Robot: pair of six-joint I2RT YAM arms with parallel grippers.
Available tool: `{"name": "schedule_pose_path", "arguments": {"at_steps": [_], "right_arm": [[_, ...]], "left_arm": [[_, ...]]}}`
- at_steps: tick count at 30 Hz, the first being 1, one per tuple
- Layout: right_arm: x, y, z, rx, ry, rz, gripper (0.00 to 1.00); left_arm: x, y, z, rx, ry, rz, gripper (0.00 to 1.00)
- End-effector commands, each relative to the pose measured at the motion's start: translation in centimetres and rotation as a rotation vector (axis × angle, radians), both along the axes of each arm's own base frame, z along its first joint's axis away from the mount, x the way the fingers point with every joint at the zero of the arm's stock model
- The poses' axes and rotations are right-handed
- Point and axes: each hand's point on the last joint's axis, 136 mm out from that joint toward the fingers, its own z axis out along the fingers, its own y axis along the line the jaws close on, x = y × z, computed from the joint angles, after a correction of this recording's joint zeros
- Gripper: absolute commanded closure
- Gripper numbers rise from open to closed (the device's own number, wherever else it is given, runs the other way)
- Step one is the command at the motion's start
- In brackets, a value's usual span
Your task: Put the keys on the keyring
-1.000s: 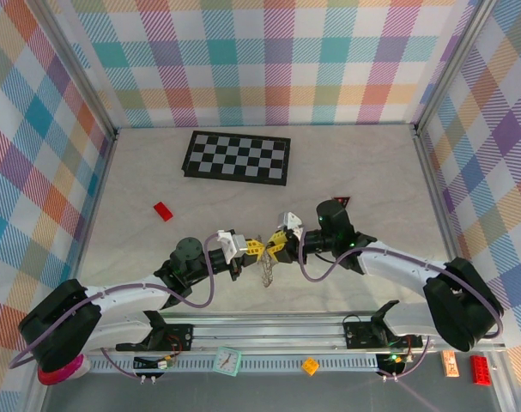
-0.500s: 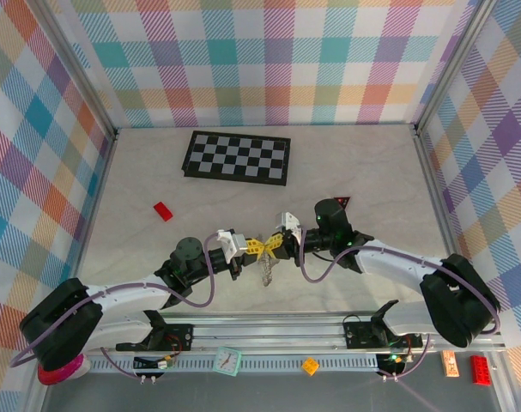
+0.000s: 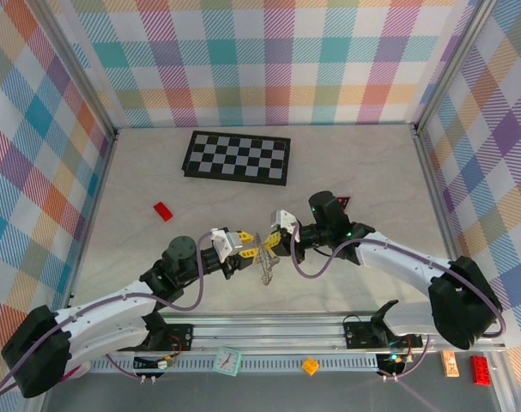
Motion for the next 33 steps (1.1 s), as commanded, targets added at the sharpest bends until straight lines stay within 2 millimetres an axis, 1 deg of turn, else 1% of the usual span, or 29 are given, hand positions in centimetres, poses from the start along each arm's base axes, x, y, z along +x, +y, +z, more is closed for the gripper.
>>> {"name": "schedule_pose_path", "arguments": {"at_steps": [1,4,9,15,22,25,28,31,33], "right_arm": [[-0.7,-0.3,0.4,-0.069,-0.049,0.045,1.00],[-0.8,-0.3,0.2,-0.130,-0.070,0.061,1.00],[-1.2,0.0,0.4,-0.184,-0.105,0.095,1.00],[-1.7,0.2,0.5,-0.248,-0.147,0.141,1.00],[-2.0,1.0,0.6,-0.278,-0.194,0.174,1.00],[-2.3,1.3,0.5,-0.283,-0.195,0.190,1.00],[-2.6,1.7,1.0,-0.248,-0.193,0.197,1.00],[-2.7,1.8,1.3,-0.224,-0.188,0.194,1.00],[-2.7,1.8,1.7,-0.194,-0.182,0.174,0.99]], "left_arm": [[-0.3,0.6,-2.2,0.138,0.055,0.001,0.65],[-0.2,0.3,-2.4,0.180,0.065,-0.012,0.65],[0.0,-0.3,-2.4,0.225,0.059,-0.037,0.68],[0.1,-0.8,-1.9,0.218,0.044,-0.067,0.75],[-0.3,-1.3,-1.5,0.201,0.044,-0.107,0.80],[-0.4,-1.4,-1.5,0.200,0.046,-0.113,0.84],[-0.4,-1.4,-1.9,0.212,0.056,-0.119,0.88],[-0.5,-1.5,-2.1,0.218,0.062,-0.127,0.98],[-0.5,-1.5,-2.1,0.213,0.059,-0.129,1.00]]}}
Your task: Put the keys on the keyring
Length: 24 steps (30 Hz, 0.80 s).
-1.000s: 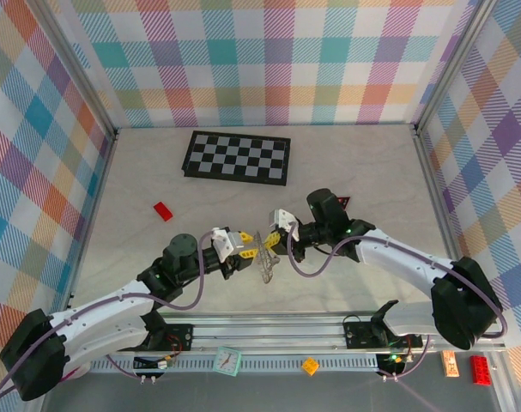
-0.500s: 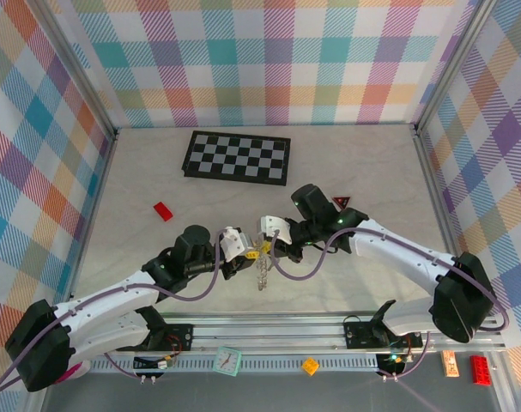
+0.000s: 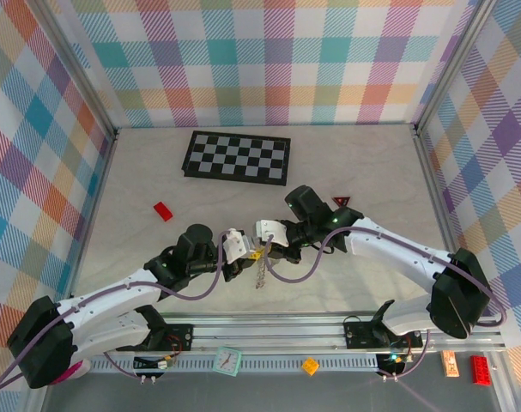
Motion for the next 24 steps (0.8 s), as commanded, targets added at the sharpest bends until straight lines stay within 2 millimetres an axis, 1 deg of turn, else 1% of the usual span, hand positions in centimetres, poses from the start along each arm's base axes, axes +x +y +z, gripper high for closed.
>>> {"name": "schedule_pose_path", "arguments": {"at_steps": [1,2,4,7,9,12,18,24], "right_arm": [[-1.0,0.9,2.3,0.134,0.009,0.032,0.90],[-0.8,0.6,2.6,0.167,0.019,0.015,0.84],[-0.1,-0.4,2.9,0.235,0.056,-0.042,0.78],[0.6,-1.6,2.4,0.284,0.078,-0.102,0.76],[0.3,-1.9,1.5,0.281,0.092,-0.111,0.76],[0.1,-1.7,1.0,0.283,0.131,-0.109,0.76],[0.2,-0.8,1.6,0.312,0.145,-0.085,0.75],[0.2,-0.1,1.0,0.291,0.153,-0.067,0.77]], "left_arm": [[0.4,-0.4,1.6,-0.035,-0.030,-0.010,1.00],[0.3,-0.4,1.6,-0.043,-0.030,-0.010,1.00],[0.3,-0.5,1.6,-0.063,-0.026,-0.008,1.00],[0.1,-0.4,1.6,-0.091,-0.029,-0.010,1.00],[0.0,-0.4,1.6,-0.104,-0.034,-0.011,1.00],[-0.1,-0.3,1.7,-0.114,-0.037,-0.014,1.00],[-0.4,-0.4,1.8,-0.122,-0.037,-0.025,1.00],[-0.5,-0.3,2.0,-0.129,-0.039,-0.027,1.00]]}}
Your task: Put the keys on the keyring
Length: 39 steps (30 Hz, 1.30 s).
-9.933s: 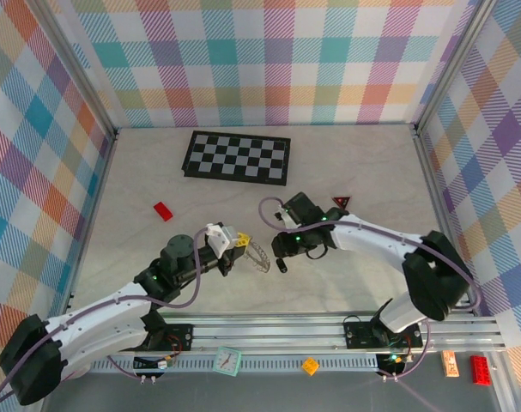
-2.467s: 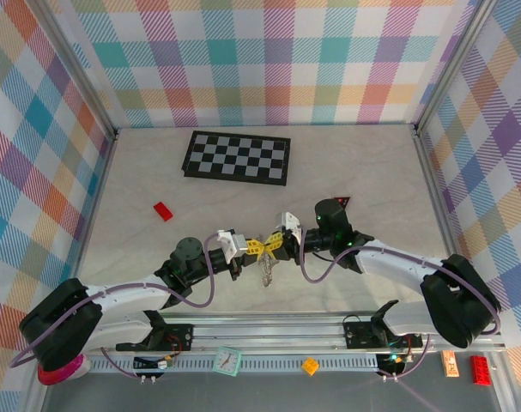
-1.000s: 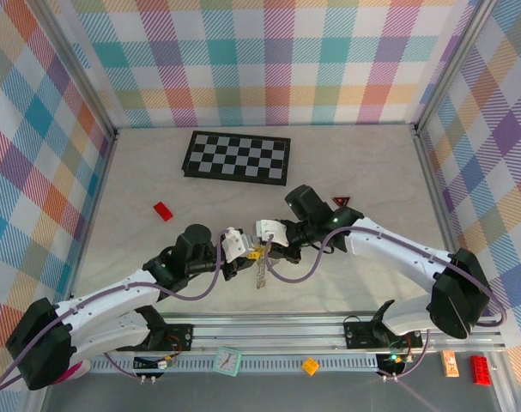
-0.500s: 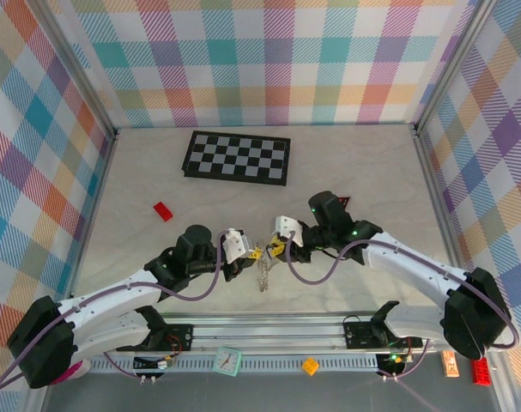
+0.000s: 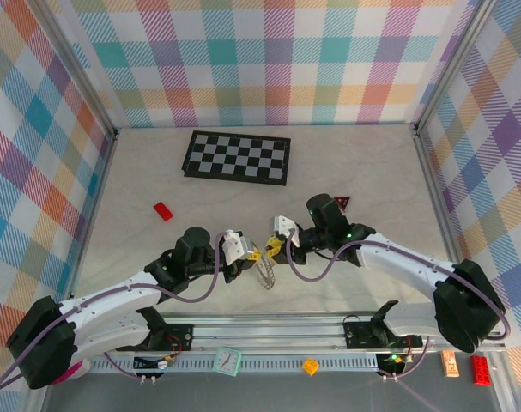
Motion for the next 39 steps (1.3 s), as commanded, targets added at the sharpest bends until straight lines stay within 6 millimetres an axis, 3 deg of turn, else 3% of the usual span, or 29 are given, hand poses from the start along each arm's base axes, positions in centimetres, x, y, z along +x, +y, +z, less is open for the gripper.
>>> {"name": "schedule_pose_path", "arguments": {"at_steps": [1,9,13,17,22,24,28,32,33,36,39], "right_arm": [[-0.1,0.9,1.5,0.043,-0.016,0.039,0.78],[-0.4,1.3,1.8,0.057,-0.013,0.061,0.89],[-0.6,1.4,1.9,0.056,-0.010,0.071,1.00],[-0.9,1.4,2.0,0.035,-0.013,0.090,1.00],[-1.3,1.4,1.5,-0.015,-0.018,0.109,1.00],[-1.3,1.4,1.4,-0.023,-0.019,0.113,1.00],[-1.5,1.7,1.6,-0.016,-0.016,0.124,1.00],[-1.6,1.8,1.5,-0.018,-0.008,0.122,1.00],[-1.3,1.8,1.5,-0.015,-0.011,0.101,0.99],[-0.1,0.8,2.5,0.043,0.002,0.005,0.78],[3.2,-1.3,3.0,0.061,0.040,-0.244,0.71]], "left_arm": [[-0.2,-0.2,1.8,-0.070,-0.042,-0.017,1.00],[-0.1,-0.3,2.0,-0.080,-0.041,-0.019,1.00],[0.0,-0.2,2.0,-0.077,-0.040,-0.011,1.00],[0.3,-0.1,2.1,-0.071,-0.042,0.011,0.90],[0.4,-0.1,2.1,-0.058,-0.042,0.009,0.86],[0.4,-0.2,2.1,-0.059,-0.043,0.005,0.87],[0.3,-0.3,2.0,-0.053,-0.039,-0.008,0.98],[0.3,-0.5,2.2,-0.058,-0.047,-0.015,1.00],[0.3,-0.5,2.1,-0.054,-0.045,-0.013,1.00],[0.6,-0.2,2.0,-0.042,-0.052,0.008,1.00],[0.8,0.3,1.9,-0.021,-0.056,0.035,1.00]]}}
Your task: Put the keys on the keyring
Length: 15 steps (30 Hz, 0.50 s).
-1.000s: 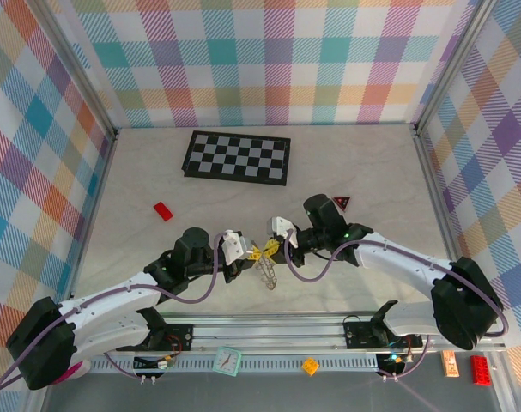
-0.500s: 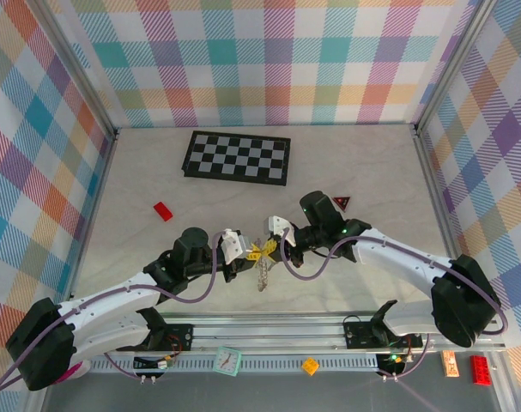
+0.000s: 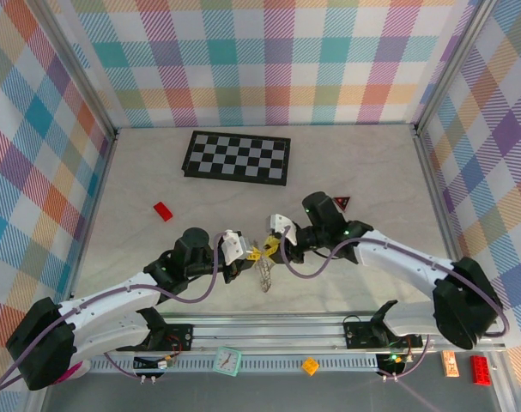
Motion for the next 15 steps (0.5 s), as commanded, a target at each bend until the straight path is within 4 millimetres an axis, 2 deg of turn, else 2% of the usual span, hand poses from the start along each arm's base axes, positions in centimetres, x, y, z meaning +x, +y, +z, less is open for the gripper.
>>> {"name": "schedule_pose_path", "arguments": {"at_steps": [1,3,8,11,15], "right_arm": [[3.6,-1.9,2.1,0.058,0.034,-0.275,0.65],[5.0,-3.1,1.0,0.013,0.103,-0.426,0.65],[5.7,-4.6,-2.4,-0.098,0.379,-0.669,0.69],[5.5,-4.8,-4.2,-0.208,0.502,-0.797,0.71],[4.6,-4.1,-6.5,-0.336,0.582,-0.838,0.70]], "left_arm": [[0.8,0.2,1.9,-0.008,-0.057,0.032,1.00],[1.0,0.5,1.7,0.010,-0.052,0.051,1.00],[1.5,1.3,1.2,0.057,-0.026,0.106,1.00],[1.7,1.9,1.3,0.070,-0.013,0.142,1.00],[1.8,2.6,1.7,0.066,-0.014,0.179,1.00]]}}
